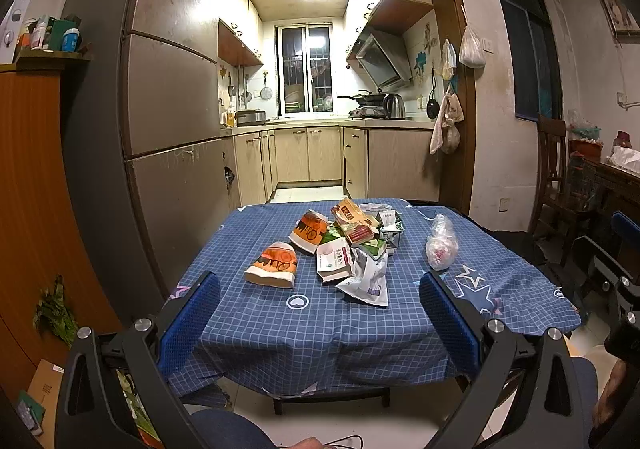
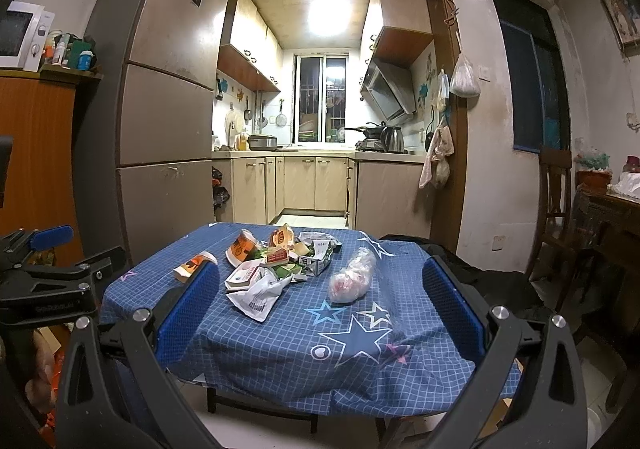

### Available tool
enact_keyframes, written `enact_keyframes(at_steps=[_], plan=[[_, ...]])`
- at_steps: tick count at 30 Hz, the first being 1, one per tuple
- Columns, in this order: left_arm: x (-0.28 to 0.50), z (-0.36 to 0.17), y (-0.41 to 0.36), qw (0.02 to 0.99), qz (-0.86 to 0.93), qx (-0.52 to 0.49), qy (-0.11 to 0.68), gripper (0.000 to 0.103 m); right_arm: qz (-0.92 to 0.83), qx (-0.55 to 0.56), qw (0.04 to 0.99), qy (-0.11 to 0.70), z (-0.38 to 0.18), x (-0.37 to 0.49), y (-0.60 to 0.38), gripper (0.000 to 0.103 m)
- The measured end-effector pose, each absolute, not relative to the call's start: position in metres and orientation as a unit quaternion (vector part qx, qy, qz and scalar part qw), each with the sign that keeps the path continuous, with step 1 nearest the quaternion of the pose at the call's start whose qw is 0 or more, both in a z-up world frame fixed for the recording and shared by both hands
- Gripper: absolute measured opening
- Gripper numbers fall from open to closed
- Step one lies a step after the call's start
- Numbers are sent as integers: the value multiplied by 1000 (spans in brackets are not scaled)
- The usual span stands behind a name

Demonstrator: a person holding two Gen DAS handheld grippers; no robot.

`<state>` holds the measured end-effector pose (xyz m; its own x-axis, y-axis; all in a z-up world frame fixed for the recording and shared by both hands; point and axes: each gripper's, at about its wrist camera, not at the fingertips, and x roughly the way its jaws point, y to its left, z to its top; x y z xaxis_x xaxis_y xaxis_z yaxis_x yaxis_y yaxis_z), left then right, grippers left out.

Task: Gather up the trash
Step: 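Grasp the white crumpled packet with the left tool while the right tool grasps the clear plastic bag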

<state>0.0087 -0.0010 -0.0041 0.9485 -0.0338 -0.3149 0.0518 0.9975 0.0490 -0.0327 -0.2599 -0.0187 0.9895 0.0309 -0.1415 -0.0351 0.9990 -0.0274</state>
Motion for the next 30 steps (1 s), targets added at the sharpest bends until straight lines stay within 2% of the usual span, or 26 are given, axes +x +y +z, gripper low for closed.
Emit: enact_keyframes(at_steps=[15,19,25,30], plan=[[10,-4,1,986,-21,30,160,99,20,-14,997,76,-19,-30,-257,98],[21,-9,4,986,-24,33,164,99,36,3,994,102,-23,-11,-266,98],[92,-35,13,977,-64,30,201,99,65,51,978,192,-48,83,-310,98],[169,-61,15,962,-109,11,249,99,81,108,947,290,-83,207,-345,98]])
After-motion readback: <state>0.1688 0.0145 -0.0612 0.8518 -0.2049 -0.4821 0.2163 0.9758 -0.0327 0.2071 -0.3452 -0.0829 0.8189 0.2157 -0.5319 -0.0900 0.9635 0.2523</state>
